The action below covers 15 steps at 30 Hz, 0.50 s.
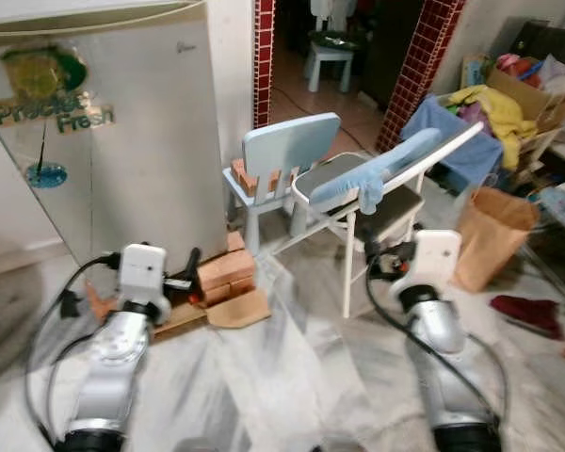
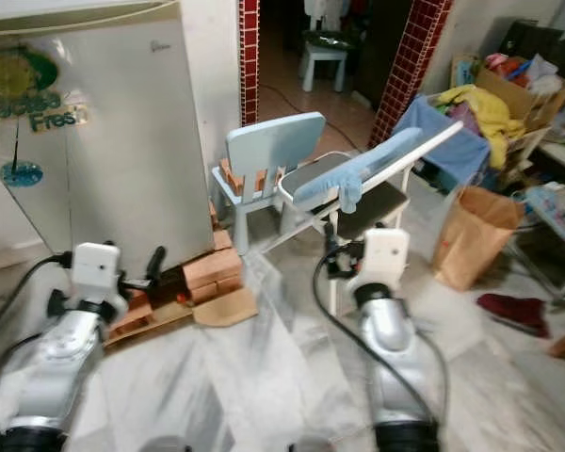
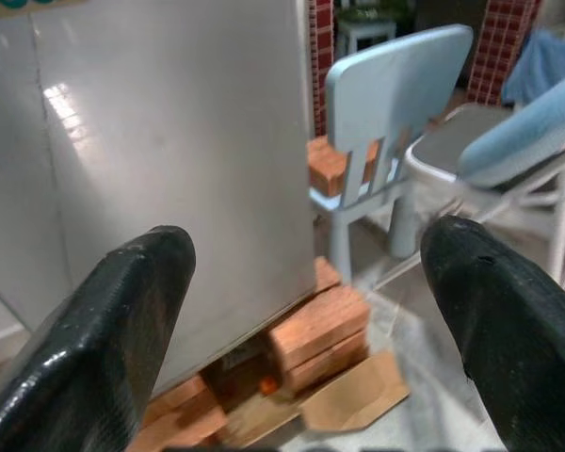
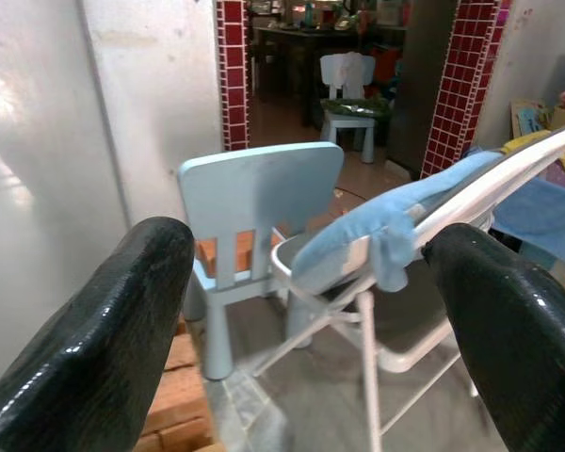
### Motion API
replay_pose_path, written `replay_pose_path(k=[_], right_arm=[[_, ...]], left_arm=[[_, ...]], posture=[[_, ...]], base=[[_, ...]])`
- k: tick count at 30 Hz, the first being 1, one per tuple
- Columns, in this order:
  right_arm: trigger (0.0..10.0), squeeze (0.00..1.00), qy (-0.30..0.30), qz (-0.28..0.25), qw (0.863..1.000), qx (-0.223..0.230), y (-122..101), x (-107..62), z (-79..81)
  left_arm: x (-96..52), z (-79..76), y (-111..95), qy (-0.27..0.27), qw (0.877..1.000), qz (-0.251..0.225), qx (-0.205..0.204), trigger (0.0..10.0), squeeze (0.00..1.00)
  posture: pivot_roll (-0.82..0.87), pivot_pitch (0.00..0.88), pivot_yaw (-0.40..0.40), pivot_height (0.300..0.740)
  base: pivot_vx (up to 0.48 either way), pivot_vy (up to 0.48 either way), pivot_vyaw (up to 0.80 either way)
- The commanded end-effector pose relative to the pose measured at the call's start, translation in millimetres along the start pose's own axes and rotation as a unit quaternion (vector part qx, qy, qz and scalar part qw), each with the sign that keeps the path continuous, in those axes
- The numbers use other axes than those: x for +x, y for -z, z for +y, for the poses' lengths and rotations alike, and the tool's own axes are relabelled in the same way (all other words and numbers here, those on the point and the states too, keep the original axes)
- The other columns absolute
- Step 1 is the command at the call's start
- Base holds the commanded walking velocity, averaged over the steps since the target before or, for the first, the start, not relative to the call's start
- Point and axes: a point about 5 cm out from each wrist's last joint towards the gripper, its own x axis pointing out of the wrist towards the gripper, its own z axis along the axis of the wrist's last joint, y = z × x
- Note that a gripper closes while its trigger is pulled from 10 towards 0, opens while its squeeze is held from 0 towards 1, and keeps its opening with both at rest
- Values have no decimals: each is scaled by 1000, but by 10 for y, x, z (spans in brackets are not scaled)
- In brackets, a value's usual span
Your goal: Restocking fridge
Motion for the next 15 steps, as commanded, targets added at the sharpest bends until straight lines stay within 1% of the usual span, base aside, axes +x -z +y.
replay_pose_path(k=[1, 3, 8, 15], right_arm=[[10000, 0, 19, -6, 1000, -12, -36, 10, -131], [10000, 0, 19, -6, 1000, -12, -37, 11, -129], [10000, 0, 19, -8, 1000, -11, -37, 12, -121], [10000, 0, 19, -8, 1000, -10, -35, 15, -104]], left_arm=[[48, -116, -91, 22, 1000, -19, -8, 10000, 0], [49, -119, -90, 23, 1000, -19, -7, 10000, 0], [53, -127, -95, 30, 999, -23, -4, 10000, 0], [57, -121, -98, 32, 999, -24, -3, 10000, 0]], posture=[[3, 0, -44, 740], [3, 0, -44, 740], [2, 0, -43, 740], [2, 0, -40, 740]], base=[[0, 480, 0], [0, 480, 0], [0, 480, -480], [0, 480, 0]])
